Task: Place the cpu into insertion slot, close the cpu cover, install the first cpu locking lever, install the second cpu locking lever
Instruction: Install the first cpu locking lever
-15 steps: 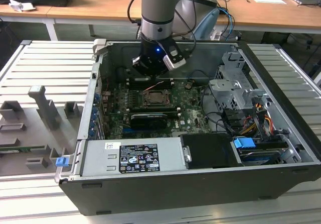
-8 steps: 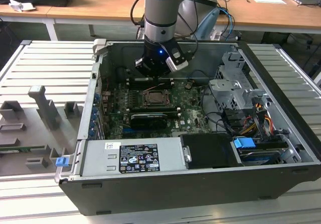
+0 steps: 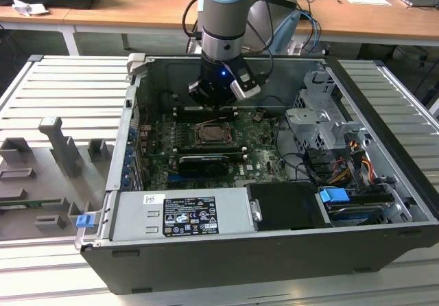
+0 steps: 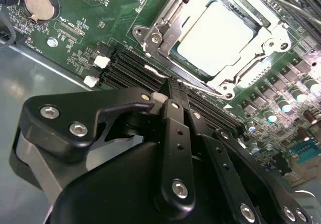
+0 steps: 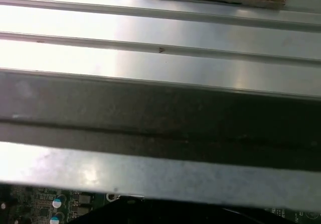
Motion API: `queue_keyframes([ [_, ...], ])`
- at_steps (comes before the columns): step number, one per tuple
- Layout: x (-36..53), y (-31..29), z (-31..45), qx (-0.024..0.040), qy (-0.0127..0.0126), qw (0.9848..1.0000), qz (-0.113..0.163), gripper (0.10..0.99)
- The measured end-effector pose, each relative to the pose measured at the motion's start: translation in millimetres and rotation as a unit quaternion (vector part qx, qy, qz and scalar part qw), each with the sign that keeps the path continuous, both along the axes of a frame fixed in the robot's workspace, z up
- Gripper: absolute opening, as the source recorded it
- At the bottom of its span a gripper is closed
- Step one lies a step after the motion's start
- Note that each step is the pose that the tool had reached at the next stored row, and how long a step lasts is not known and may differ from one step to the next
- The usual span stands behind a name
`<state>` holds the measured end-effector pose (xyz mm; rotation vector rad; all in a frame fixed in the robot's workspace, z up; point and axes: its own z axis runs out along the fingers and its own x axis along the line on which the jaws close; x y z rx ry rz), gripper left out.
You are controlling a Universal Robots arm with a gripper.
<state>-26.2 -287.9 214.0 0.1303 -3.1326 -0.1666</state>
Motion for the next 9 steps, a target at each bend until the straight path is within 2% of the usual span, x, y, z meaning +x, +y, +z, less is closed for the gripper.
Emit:
queue_keyframes([
  [6, 4.9, 0.0, -2.9, 0.0000, 0.0000, 1.0000, -0.008, 0.106],
  [9, 10.1, 0.0, -4.6, 0.0000, 0.0000, 1.0000, -0.008, 0.106],
])
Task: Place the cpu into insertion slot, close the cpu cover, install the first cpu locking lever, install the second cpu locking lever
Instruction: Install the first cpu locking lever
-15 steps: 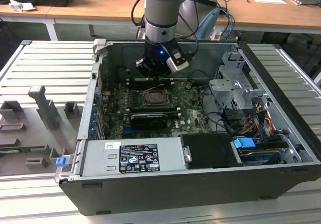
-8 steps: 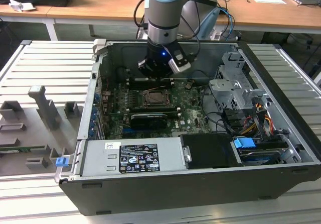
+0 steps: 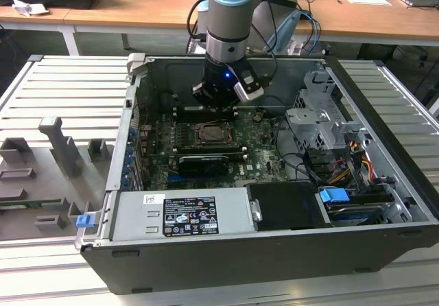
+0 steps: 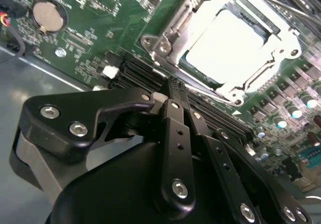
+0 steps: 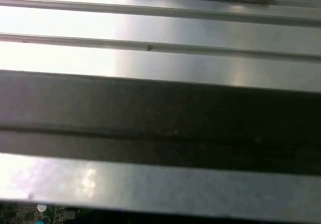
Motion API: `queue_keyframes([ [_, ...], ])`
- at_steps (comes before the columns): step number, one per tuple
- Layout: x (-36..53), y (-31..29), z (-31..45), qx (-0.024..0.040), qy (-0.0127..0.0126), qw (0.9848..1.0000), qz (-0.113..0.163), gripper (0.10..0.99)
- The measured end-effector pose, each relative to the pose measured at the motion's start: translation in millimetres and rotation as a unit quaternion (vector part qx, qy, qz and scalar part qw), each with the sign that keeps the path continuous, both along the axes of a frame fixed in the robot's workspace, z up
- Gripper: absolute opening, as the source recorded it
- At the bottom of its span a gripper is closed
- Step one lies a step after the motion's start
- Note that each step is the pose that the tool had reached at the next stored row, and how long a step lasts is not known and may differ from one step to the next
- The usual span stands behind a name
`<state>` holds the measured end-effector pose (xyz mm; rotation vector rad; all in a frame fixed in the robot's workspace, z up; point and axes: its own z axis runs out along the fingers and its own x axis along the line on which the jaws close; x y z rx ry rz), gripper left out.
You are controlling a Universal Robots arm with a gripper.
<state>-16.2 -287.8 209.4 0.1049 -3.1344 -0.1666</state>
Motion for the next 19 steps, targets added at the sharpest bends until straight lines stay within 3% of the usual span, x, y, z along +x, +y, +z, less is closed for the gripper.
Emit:
queue_keyframes([
  [19, 1.9, -0.5, -6.1, -0.0001, 0.0000, 1.0000, 0.000, 0.106],
])
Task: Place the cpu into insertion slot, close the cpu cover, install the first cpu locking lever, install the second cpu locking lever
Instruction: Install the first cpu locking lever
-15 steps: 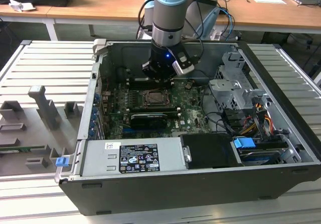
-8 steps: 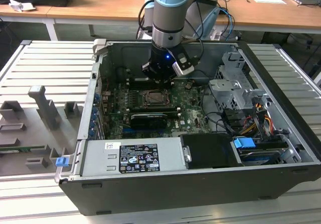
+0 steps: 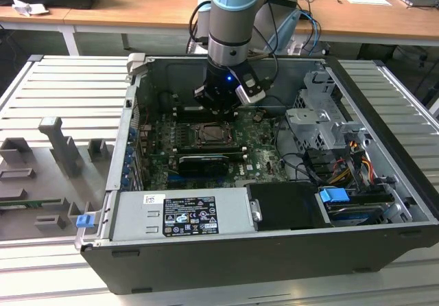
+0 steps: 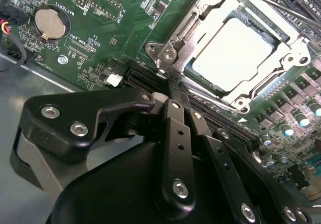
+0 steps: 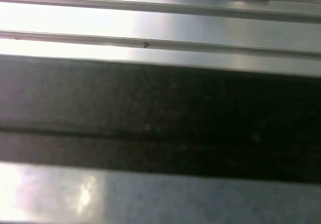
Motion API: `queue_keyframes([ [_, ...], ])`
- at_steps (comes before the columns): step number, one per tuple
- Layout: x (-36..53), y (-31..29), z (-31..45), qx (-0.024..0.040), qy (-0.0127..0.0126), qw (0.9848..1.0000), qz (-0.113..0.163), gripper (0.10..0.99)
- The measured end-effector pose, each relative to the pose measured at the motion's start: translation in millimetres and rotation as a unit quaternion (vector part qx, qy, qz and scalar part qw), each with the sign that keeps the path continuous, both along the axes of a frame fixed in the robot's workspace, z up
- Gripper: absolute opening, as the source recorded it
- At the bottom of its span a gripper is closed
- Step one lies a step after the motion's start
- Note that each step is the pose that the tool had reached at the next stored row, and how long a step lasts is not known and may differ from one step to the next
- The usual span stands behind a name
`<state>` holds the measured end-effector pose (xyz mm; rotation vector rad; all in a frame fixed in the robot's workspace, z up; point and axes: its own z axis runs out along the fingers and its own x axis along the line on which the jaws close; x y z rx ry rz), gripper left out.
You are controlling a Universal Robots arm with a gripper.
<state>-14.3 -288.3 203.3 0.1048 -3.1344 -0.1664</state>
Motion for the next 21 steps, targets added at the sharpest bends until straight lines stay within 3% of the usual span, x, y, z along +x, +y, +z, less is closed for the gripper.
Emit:
queue_keyframes([
  [12, 0.0, -1.1, 1.3, -0.0004, 0.0000, 1.0000, 0.000, 0.106],
  [21, 0.0, -1.4, -1.3, -0.0060, -0.0001, 1.0000, 0.000, 0.106],
])
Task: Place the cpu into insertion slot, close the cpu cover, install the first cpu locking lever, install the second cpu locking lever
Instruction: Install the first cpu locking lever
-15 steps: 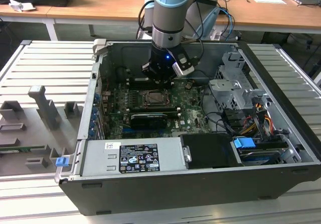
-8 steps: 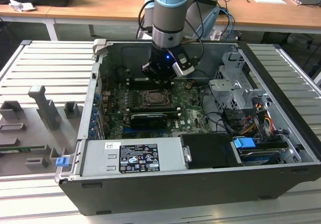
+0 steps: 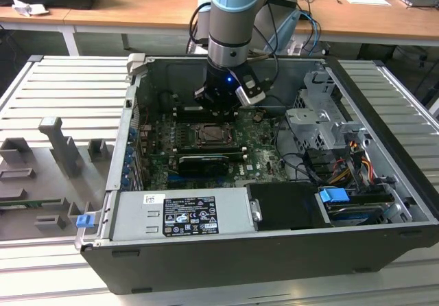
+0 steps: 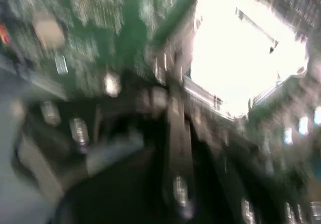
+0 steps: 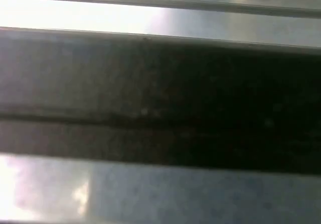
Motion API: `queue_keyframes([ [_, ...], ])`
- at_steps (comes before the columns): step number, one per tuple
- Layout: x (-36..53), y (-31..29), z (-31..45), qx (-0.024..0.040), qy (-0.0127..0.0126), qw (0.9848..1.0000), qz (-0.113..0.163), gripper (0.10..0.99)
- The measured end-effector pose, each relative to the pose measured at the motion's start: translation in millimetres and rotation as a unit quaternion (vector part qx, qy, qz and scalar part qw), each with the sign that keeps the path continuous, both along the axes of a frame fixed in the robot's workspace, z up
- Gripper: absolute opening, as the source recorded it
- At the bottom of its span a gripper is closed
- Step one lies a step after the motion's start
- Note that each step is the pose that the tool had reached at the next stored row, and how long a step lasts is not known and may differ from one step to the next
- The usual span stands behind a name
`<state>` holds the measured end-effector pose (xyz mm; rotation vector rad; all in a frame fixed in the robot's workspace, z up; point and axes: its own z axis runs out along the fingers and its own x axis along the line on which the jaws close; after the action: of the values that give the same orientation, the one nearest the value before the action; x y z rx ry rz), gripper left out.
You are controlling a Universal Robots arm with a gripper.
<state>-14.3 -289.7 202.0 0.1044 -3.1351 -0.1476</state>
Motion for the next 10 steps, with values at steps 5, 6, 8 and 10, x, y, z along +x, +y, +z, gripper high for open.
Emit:
queue_keyframes([
  [5, 0.0, -0.3, 1.2, -0.0001, 0.0000, 1.0000, 0.000, 0.106],
  [6, 0.0, -0.3, 3.5, -0.0002, 0.0000, 1.0000, 0.000, 0.106],
  [8, 0.0, -0.3, 11.2, -0.0002, 0.0000, 1.0000, 0.000, 0.106],
  [10, 0.0, -0.8, 11.9, -0.0001, 0.0000, 1.0000, 0.000, 0.106],
])
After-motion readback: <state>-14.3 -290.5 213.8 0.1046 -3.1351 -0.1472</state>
